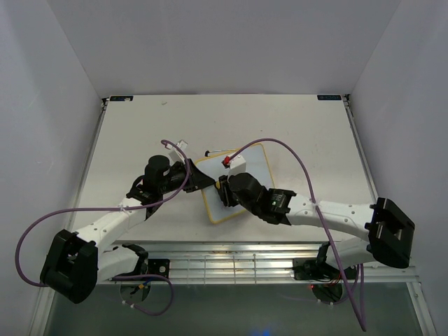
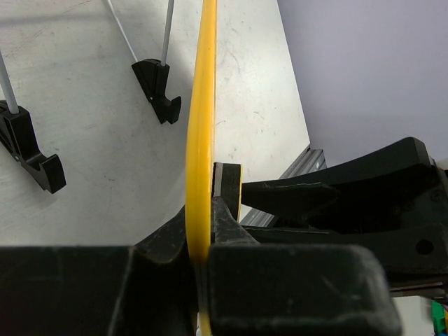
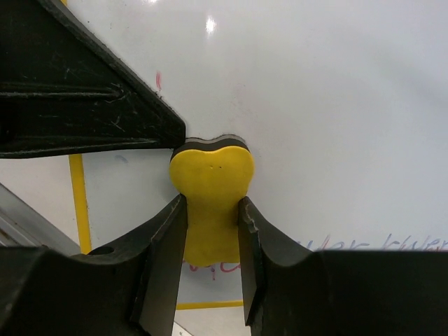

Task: Erase the whiteboard

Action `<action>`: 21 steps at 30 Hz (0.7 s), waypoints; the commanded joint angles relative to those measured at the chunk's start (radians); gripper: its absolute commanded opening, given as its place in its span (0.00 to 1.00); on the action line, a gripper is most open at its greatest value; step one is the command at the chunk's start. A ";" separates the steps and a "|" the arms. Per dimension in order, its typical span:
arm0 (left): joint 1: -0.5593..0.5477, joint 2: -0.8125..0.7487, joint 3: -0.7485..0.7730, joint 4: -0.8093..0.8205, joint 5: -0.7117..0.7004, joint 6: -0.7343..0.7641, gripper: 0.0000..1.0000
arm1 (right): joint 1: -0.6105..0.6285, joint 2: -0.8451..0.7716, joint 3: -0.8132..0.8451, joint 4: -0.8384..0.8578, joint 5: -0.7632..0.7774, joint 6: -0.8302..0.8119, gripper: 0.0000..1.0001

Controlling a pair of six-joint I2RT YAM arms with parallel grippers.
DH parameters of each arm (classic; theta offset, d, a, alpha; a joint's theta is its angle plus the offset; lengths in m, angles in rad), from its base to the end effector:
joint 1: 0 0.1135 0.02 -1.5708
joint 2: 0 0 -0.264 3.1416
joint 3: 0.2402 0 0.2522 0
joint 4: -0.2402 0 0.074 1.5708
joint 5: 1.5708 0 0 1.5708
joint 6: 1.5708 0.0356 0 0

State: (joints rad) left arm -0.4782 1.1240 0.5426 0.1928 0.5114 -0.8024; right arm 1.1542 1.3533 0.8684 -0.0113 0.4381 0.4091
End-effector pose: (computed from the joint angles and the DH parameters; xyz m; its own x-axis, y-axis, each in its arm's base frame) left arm 0.2058 -0.1263 0.2274 -0.8115 -0.2856 -0.5098 0.3165 0.5186 -0.7943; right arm 0.1357 0.2693 0.2596 -0.4461 -0.1180 -0.8872 -0.5446 0.8224 0.1645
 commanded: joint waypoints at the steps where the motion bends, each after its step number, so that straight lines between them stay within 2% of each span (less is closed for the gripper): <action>1: -0.068 -0.053 0.054 0.169 0.233 -0.095 0.00 | 0.070 0.075 0.008 -0.003 -0.099 0.028 0.08; 7: -0.069 -0.038 0.053 0.172 0.227 -0.106 0.00 | 0.087 0.089 0.004 0.063 -0.114 0.066 0.08; 13: -0.071 -0.059 0.028 0.174 0.158 -0.153 0.00 | 0.090 0.101 0.014 0.086 -0.159 0.073 0.08; 21: -0.071 -0.046 0.026 0.175 0.151 -0.169 0.00 | 0.102 0.054 -0.086 0.100 -0.160 0.037 0.08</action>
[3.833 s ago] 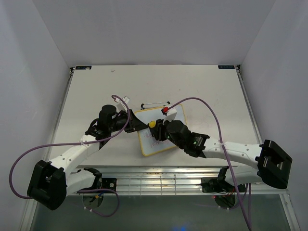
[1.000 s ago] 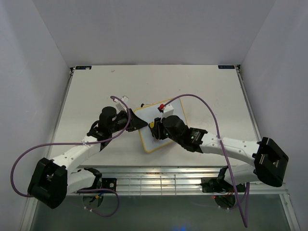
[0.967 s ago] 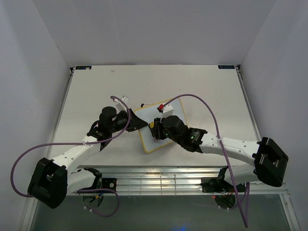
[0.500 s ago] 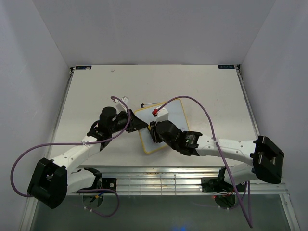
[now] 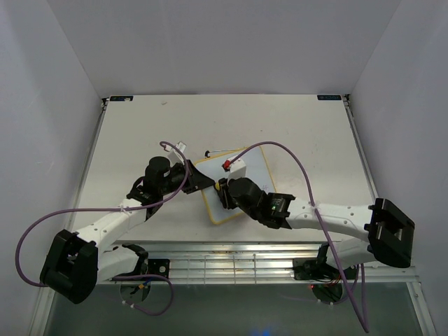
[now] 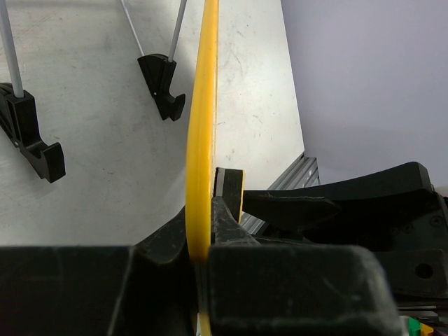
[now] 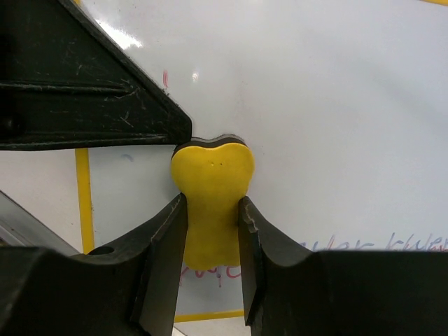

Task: Erase the whiteboard

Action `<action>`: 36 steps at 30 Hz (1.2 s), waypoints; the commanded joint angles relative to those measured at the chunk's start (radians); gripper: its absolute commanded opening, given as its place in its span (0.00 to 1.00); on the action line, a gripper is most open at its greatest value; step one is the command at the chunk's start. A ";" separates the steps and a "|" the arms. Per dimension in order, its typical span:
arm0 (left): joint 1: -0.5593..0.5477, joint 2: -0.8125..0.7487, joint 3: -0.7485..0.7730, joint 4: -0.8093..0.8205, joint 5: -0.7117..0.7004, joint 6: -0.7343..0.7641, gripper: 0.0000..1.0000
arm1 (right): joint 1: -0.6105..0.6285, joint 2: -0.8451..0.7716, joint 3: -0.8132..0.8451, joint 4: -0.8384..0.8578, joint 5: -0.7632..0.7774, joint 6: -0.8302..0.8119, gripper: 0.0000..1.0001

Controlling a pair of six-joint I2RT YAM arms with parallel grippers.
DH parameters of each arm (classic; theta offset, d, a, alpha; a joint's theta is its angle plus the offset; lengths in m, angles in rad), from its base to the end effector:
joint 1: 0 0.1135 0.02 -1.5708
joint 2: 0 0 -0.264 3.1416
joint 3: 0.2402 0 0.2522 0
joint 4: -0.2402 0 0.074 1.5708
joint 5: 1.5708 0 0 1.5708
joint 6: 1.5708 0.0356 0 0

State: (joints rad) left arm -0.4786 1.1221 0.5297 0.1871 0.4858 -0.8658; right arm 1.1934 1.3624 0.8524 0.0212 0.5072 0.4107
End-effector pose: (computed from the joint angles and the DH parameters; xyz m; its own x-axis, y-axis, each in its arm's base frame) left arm 0.2046 -0.1249 0.2228 -0.8271 -0.3296 -0.4553 0.2442 0.5189 -0.8192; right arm 0.1271 0.2737 0.2552 -0.4200 -0.1124 -0.9005 -0.5310 0.8351 0.1434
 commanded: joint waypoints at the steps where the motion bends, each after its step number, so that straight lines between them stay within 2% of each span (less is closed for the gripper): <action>1: -0.071 -0.042 0.039 0.181 0.177 -0.104 0.00 | 0.063 0.041 -0.075 0.077 -0.236 0.043 0.08; 6: -0.077 -0.033 0.038 0.199 0.177 -0.107 0.00 | 0.064 0.067 -0.027 0.082 -0.295 0.056 0.08; 18: -0.081 -0.061 0.021 0.206 0.149 -0.110 0.00 | 0.081 0.152 0.117 0.040 -0.318 0.074 0.08; 27: -0.084 -0.061 0.018 0.209 0.143 -0.098 0.00 | 0.098 0.167 0.120 0.077 -0.404 0.094 0.08; 36: -0.086 -0.056 0.020 0.218 0.151 -0.101 0.00 | 0.118 0.187 0.112 0.080 -0.346 0.100 0.08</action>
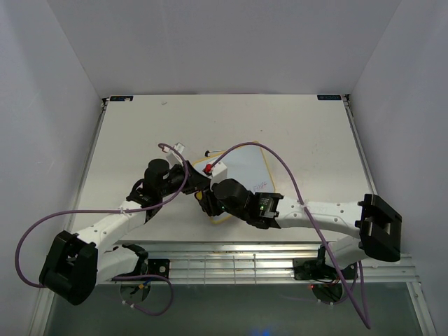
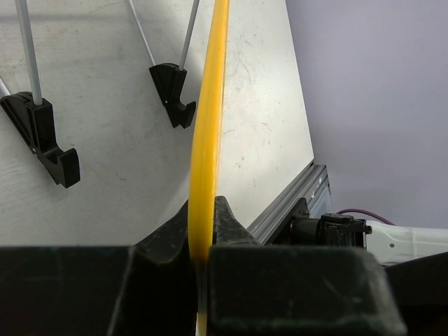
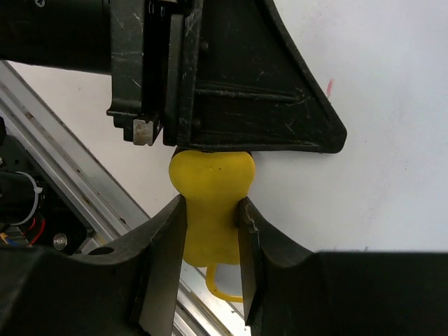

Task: Erase the whiteboard

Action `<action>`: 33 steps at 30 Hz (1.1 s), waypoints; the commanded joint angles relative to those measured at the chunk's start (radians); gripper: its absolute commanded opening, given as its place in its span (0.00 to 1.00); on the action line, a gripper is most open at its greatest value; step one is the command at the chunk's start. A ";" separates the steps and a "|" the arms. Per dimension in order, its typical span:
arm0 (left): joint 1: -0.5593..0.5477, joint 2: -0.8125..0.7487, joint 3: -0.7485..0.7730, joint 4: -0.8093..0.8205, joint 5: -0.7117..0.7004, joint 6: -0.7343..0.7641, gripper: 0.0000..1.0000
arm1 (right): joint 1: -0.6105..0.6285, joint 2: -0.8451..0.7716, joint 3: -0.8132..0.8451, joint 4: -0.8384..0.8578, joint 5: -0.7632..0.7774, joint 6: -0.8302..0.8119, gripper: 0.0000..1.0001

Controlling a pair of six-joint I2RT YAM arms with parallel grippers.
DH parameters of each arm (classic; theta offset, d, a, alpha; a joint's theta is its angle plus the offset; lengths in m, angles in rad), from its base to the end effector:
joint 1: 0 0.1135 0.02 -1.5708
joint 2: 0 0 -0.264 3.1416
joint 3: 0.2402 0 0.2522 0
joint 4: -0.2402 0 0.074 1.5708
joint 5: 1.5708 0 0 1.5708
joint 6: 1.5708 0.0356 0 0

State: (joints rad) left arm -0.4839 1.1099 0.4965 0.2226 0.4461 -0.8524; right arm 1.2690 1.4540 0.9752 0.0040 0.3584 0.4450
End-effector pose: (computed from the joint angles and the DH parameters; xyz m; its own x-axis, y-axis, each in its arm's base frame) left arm 0.2014 -0.1232 0.2176 -0.8038 -0.3448 -0.4848 0.2548 0.5369 -0.8043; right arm 0.1099 0.3111 0.2670 -0.4676 -0.1459 -0.8718 -0.6649 0.7080 0.2381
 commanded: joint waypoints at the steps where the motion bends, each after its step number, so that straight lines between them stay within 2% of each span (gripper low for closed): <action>1: -0.081 -0.044 0.053 0.182 0.190 -0.114 0.00 | 0.041 0.097 -0.012 0.094 -0.182 0.066 0.08; 5: -0.082 -0.047 0.048 0.182 0.189 -0.114 0.00 | 0.029 0.068 -0.009 0.076 -0.136 0.049 0.08; 8: -0.082 -0.044 0.037 0.182 0.180 -0.116 0.00 | 0.029 0.001 -0.035 0.080 -0.156 0.012 0.08; 13: -0.082 -0.030 0.036 0.182 0.192 -0.114 0.00 | -0.003 -0.164 -0.186 -0.002 -0.082 0.003 0.08; 20: -0.082 -0.047 0.030 0.175 0.183 -0.100 0.00 | -0.140 -0.412 -0.386 -0.108 -0.052 0.011 0.08; 25: -0.082 -0.025 0.033 0.175 0.186 -0.105 0.00 | -0.168 -0.422 -0.428 -0.118 -0.024 -0.018 0.08; 29: -0.082 -0.010 0.039 0.172 0.183 -0.114 0.00 | -0.163 -0.377 -0.417 -0.085 -0.074 -0.026 0.08; 33: -0.082 0.014 0.047 0.172 0.168 -0.129 0.00 | -0.088 -0.356 -0.403 0.088 -0.139 0.001 0.08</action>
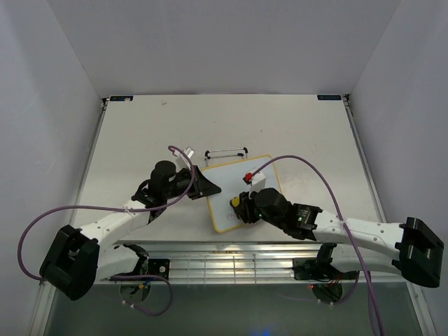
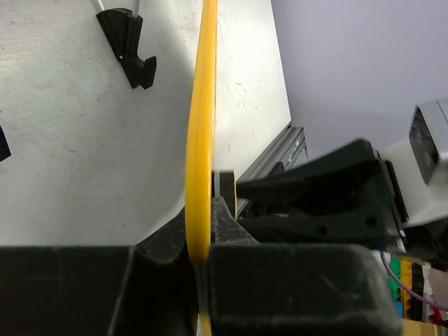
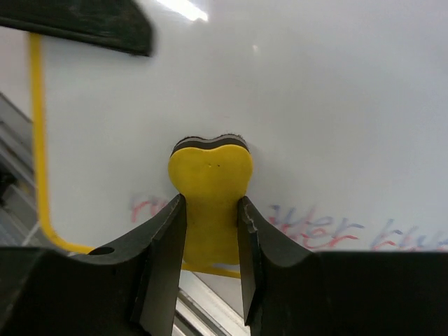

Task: Erase the whiteboard

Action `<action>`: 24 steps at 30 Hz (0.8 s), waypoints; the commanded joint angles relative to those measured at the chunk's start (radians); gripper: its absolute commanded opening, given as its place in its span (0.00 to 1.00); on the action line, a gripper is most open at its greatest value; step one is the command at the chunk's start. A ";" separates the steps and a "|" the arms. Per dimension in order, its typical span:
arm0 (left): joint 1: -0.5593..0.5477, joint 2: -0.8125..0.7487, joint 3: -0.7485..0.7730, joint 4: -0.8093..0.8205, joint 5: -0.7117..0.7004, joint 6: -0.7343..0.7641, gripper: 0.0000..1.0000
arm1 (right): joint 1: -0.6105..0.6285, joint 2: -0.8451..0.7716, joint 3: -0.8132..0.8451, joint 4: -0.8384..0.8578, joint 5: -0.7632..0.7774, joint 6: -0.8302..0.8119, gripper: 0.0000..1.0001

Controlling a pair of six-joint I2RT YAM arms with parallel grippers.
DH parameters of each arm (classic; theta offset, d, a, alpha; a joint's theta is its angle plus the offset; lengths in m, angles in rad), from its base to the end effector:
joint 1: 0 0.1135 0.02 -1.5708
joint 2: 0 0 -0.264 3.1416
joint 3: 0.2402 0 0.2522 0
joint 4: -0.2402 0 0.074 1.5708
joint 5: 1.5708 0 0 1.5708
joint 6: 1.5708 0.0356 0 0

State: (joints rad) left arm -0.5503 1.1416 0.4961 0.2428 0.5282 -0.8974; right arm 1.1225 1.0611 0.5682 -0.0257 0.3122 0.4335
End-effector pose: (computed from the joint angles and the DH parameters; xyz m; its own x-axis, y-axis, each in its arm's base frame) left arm 0.1937 -0.1399 0.2131 -0.8703 -0.2581 -0.4194 0.2670 0.4681 -0.8424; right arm 0.1091 0.2017 0.2274 -0.5066 -0.1311 -0.8521 -0.5831 0.7801 0.2267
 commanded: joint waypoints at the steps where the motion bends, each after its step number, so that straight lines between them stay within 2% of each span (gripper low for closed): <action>1: -0.016 -0.005 0.047 0.151 0.084 -0.086 0.00 | 0.089 0.045 0.009 0.180 -0.100 0.016 0.08; 6: -0.016 0.018 0.048 0.150 0.082 -0.095 0.00 | 0.106 0.088 -0.013 0.286 -0.160 0.051 0.08; 9: -0.016 0.020 0.048 0.144 0.085 -0.090 0.00 | 0.080 0.079 -0.040 0.207 -0.108 0.042 0.08; 14: -0.016 0.033 0.059 0.119 0.104 -0.064 0.00 | -0.117 -0.016 -0.132 0.041 -0.079 0.028 0.08; 15: -0.016 0.035 0.061 0.118 0.107 -0.060 0.00 | -0.145 -0.029 -0.139 -0.042 -0.043 0.022 0.08; 18: -0.016 0.032 0.059 0.113 0.110 -0.049 0.00 | -0.246 -0.064 -0.162 -0.153 0.004 -0.006 0.08; 20: -0.016 0.027 0.059 0.107 0.108 -0.043 0.00 | -0.314 -0.085 -0.175 -0.163 -0.048 -0.018 0.08; 24: -0.016 0.026 0.061 0.101 0.101 -0.043 0.00 | -0.326 -0.075 -0.154 -0.138 -0.142 -0.030 0.08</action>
State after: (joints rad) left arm -0.5457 1.2026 0.5041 0.2893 0.5308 -0.9154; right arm 0.7975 0.9611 0.4191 -0.0463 0.2424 0.4446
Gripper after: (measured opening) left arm 0.153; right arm 0.376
